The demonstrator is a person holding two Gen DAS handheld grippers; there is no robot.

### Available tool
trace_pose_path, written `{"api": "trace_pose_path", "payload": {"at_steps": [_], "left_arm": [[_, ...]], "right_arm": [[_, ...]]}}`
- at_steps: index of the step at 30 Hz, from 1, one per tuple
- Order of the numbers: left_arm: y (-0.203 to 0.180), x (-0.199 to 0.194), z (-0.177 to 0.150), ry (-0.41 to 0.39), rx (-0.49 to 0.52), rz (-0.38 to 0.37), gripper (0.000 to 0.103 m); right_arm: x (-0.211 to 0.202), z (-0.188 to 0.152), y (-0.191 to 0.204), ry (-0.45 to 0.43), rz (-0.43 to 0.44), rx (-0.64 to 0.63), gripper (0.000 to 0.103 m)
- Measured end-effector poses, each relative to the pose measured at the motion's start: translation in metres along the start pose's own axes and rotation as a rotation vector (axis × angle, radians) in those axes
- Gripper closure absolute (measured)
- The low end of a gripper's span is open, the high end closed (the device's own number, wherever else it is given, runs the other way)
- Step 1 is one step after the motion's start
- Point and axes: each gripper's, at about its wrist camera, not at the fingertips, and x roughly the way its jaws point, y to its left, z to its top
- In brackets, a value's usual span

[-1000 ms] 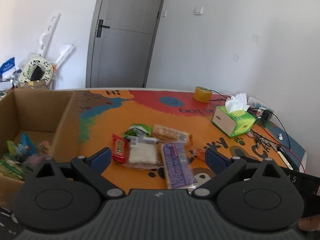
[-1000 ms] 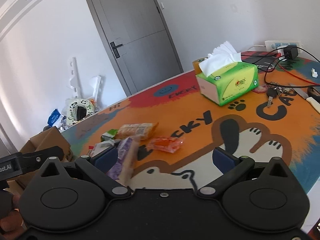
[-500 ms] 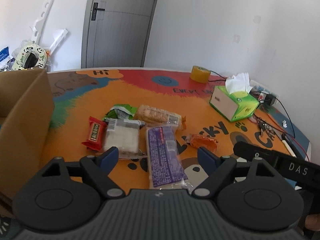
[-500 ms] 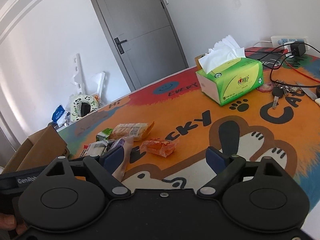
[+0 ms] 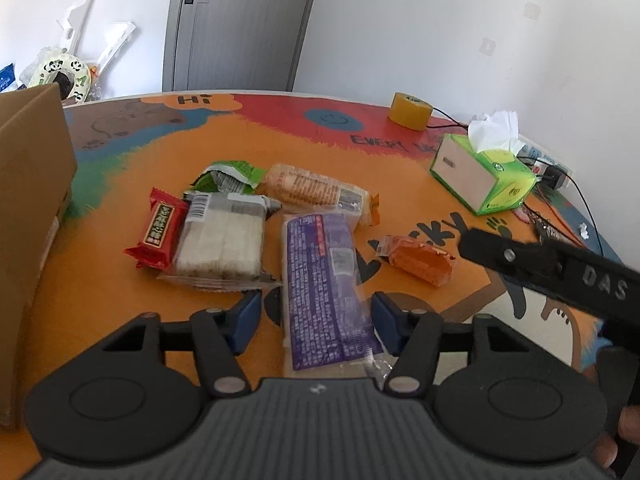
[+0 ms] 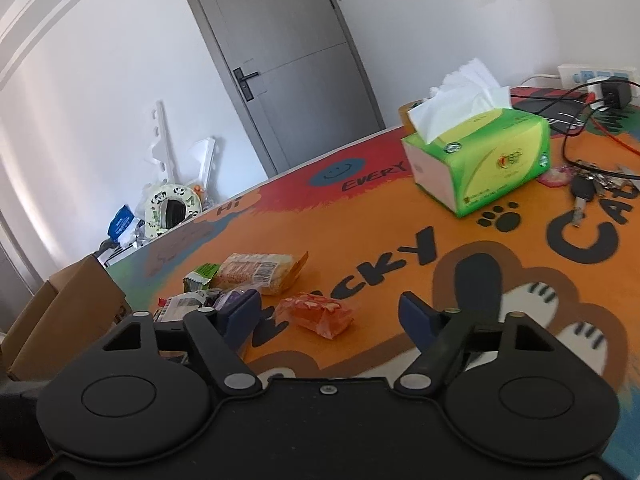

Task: Organize snacks
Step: 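Grasp purple-wrapped bread packet with left gripper while right grasps orange candy packet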

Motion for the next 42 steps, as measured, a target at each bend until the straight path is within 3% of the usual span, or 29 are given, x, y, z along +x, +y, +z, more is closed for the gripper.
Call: {"api": "trace_pose_path", "payload": {"at_steps": [2,4,6,17,21,23,35,42], "left_arm": [[0.002,0.001,0.000,-0.004,-0.012,-0.003,0.048],[0.004,0.001,0.000,-0.009,-0.021,-0.009,0.062],[0.008,0.002,0.002,-0.012,-0.035,-0.009,0.068],[0.009,-0.004,0.007,-0.012,-0.052,-0.010,0.074],[0.010,-0.007,0.008,-0.016,-0.057,-0.010,0.074],[0.010,-0.009,0.007,-0.017,-0.054,-0.011,0.074],[0.012,-0.019,-0.001,-0.017,-0.046,-0.008,0.074],[0.008,-0.018,-0.011,-0.015,-0.007,0.010,0.069]], "right_arm": [[0.006,0.003,0.003,0.006,0.000,-0.013,0.033],[0.011,0.005,0.006,0.000,-0.010,-0.029,0.034],[0.015,0.007,0.010,-0.008,-0.005,-0.044,0.035],[0.042,0.014,0.018,0.034,0.028,-0.054,0.042],[0.053,0.010,0.016,0.097,0.015,-0.041,0.070],[0.051,0.006,0.013,0.108,0.006,-0.027,0.074],[0.013,-0.017,0.011,0.098,0.023,0.003,0.076],[-0.009,-0.027,0.011,0.120,0.019,0.041,0.074]]}}
